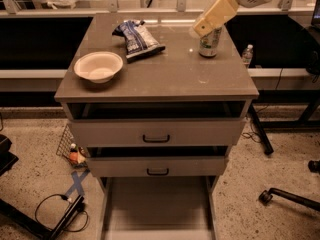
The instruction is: Place blue chip bag into bottom drawer
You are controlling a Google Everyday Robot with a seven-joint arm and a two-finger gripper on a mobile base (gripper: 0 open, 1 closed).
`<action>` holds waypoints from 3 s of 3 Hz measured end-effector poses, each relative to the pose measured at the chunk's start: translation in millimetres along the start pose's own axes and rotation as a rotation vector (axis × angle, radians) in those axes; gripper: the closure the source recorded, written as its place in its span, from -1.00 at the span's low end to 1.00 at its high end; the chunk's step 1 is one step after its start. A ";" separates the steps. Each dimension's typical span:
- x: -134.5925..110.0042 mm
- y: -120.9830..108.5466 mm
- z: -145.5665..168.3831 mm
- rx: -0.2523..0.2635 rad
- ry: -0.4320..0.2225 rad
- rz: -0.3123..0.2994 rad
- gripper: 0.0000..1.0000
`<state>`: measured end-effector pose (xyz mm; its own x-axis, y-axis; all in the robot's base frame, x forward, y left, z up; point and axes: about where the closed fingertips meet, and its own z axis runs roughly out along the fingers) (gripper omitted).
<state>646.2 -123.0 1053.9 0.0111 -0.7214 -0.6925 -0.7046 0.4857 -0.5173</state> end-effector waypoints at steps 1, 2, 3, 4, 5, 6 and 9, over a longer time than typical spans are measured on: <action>-0.1 2.2 -2.0 -0.005 0.006 -0.004 -1.00; -10.3 1.9 28.8 0.003 -0.020 -0.004 -1.00; -33.1 5.3 93.9 -0.013 -0.083 0.009 -1.00; -47.0 15.6 161.6 -0.048 -0.103 0.022 -1.00; -47.8 28.3 212.2 -0.081 -0.119 0.063 -1.00; -39.3 47.1 258.3 -0.117 -0.133 0.132 -1.00; -26.6 25.0 314.7 -0.075 -0.156 0.268 -1.00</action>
Offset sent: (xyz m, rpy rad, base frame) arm 0.0566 0.0550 -0.0236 0.0418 -0.0413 0.0178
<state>851.6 63.7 901.0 -0.0775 -0.4856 -0.8707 -0.7477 0.6060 -0.2714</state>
